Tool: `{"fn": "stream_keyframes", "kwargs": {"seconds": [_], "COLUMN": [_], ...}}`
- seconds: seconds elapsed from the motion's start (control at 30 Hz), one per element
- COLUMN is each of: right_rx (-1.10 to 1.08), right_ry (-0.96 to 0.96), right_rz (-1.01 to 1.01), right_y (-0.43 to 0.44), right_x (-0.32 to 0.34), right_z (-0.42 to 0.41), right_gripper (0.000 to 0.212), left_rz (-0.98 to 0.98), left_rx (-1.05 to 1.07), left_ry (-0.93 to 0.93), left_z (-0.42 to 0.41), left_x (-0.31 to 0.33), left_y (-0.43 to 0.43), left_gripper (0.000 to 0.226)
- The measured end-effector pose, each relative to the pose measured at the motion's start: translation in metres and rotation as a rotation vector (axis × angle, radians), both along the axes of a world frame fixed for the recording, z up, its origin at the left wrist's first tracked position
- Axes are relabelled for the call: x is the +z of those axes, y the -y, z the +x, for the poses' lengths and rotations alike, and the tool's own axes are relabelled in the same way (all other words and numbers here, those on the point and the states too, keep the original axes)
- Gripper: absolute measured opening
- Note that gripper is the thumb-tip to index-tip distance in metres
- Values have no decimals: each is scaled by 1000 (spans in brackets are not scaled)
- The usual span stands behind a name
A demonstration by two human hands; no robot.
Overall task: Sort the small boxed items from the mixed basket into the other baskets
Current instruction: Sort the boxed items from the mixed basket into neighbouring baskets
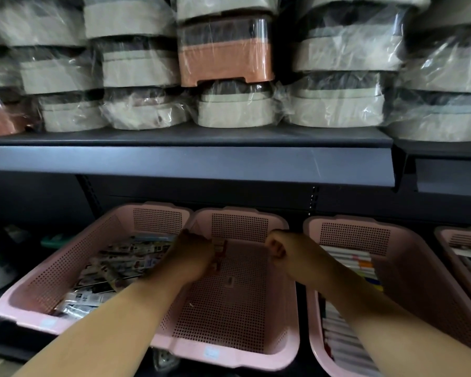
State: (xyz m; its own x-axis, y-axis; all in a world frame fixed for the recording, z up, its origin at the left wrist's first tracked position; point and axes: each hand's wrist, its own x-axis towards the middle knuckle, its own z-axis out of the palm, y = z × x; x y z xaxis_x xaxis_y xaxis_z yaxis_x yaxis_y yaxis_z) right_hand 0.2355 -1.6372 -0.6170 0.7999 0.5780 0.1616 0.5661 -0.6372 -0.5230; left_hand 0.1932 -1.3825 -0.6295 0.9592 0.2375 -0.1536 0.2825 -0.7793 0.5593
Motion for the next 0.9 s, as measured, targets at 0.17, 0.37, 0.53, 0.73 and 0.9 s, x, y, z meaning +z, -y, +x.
{"fn": "stream_keyframes", "kwargs": {"seconds": [0.17, 0.37, 0.53, 0.73, 0.9], "right_rx": [-9, -14, -23, -21, -32], "right_ry": [-12, -14, -18, -25, -38], "right_rz": [9, 24, 30, 37, 46], "right_y": [1, 0, 0, 1, 2], "right_x": [-3, -4, -7, -8, -8], "right_z": [1, 2, 3, 4, 4], "right_gripper": [20, 21, 21, 19, 18], "left_rz": [-99, -181, -211, -197, -238], "left_rx": [173, 208, 234, 263, 286], "left_ry": [51, 3, 6, 15, 40], "left_z": [-3, 1, 4, 7, 5], "left_x": [3, 3, 4, -4, -5], "left_y": [8, 9, 10, 2, 5], "left_gripper": [17, 14, 16, 24, 20]}}
